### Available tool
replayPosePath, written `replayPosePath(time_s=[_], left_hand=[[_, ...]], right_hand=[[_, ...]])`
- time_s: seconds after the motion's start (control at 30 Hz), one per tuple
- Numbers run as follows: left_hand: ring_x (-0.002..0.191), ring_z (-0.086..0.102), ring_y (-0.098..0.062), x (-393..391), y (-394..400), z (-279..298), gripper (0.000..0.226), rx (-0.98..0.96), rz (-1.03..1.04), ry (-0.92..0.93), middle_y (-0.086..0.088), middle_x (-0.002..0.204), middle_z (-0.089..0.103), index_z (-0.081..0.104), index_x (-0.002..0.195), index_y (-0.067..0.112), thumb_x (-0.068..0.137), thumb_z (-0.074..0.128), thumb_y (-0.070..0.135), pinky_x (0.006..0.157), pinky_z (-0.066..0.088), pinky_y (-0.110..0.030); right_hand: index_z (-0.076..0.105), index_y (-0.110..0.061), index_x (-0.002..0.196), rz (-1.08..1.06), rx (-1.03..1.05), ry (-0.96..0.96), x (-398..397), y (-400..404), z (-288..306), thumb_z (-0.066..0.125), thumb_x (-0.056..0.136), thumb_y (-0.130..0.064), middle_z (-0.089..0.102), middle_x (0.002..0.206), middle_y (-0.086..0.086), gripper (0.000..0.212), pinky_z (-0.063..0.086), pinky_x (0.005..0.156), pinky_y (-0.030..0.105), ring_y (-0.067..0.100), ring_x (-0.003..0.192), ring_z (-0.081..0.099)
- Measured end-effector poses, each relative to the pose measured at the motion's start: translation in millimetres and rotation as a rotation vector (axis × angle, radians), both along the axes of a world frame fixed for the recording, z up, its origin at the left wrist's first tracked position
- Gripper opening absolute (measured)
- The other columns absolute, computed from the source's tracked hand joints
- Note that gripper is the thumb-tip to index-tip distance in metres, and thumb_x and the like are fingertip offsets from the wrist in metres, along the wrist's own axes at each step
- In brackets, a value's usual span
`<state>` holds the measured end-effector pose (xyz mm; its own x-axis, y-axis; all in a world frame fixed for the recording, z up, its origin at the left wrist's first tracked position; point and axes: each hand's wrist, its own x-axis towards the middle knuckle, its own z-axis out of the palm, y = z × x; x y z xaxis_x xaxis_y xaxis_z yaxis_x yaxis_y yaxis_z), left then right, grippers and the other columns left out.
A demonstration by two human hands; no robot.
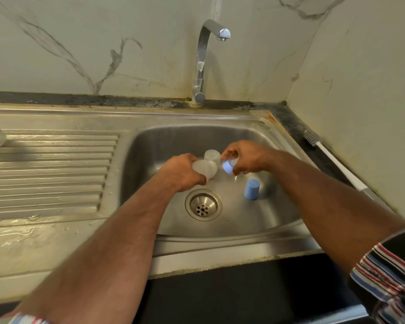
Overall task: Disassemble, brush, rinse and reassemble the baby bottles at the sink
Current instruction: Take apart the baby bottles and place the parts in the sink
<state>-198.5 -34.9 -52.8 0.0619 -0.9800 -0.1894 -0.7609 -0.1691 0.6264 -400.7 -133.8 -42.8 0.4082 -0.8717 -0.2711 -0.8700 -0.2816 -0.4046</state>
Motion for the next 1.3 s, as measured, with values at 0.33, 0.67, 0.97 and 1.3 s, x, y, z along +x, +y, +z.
replayPosePath(time_s=[0.33, 0.67, 0.97, 1.3], left_hand=[[0.107, 0.056, -0.024, 2, -2, -5, 0.064, -0.018, 0.004, -0.062, -0.004, 0.122, 0.055, 0.05, 0.126, 0.028, 0.074, 0.087, 0.032, 0.089, 0.051, -0.039], [0.104, 0.057, -0.022, -1, -7, -8, 0.069, -0.03, 0.009, -0.018, -0.001, 0.112, 0.056, 0.044, 0.122, 0.024, 0.071, 0.09, 0.026, 0.084, 0.05, -0.036], [0.109, 0.058, -0.019, -1, -5, -11, 0.081, -0.055, -0.088, -0.012, 0.001, 0.128, 0.062, 0.047, 0.142, 0.039, 0.074, 0.089, 0.024, 0.079, 0.045, -0.03], [0.104, 0.057, -0.02, -7, 1, -5, 0.11, -0.074, -0.094, 0.026, -0.007, 0.138, 0.059, 0.022, 0.157, 0.024, 0.071, 0.092, 0.025, 0.077, 0.045, -0.028]], right_hand=[[0.071, -0.022, 0.119, 0.187, -0.097, 0.462, 7, -18, -35, 0.066, 0.086, -0.004, 0.065, 0.122, 0.0, 0.037, 0.048, 0.084, 0.029, 0.021, 0.105, 0.061], [0.069, -0.013, 0.098, 0.282, -0.074, 0.587, 20, -27, -60, 0.065, 0.087, -0.005, 0.065, 0.099, 0.003, 0.014, 0.046, 0.075, 0.028, 0.021, 0.088, 0.06], [0.062, -0.02, 0.113, 0.245, -0.077, 0.581, 20, -25, -54, 0.079, 0.081, -0.012, 0.057, 0.102, -0.002, 0.037, 0.044, 0.076, 0.03, 0.018, 0.091, 0.056], [0.064, -0.021, 0.124, 0.11, 0.331, -0.264, 26, 34, 46, 0.084, 0.073, -0.036, 0.072, 0.109, 0.002, 0.056, 0.06, 0.078, 0.031, 0.016, 0.09, 0.074]])
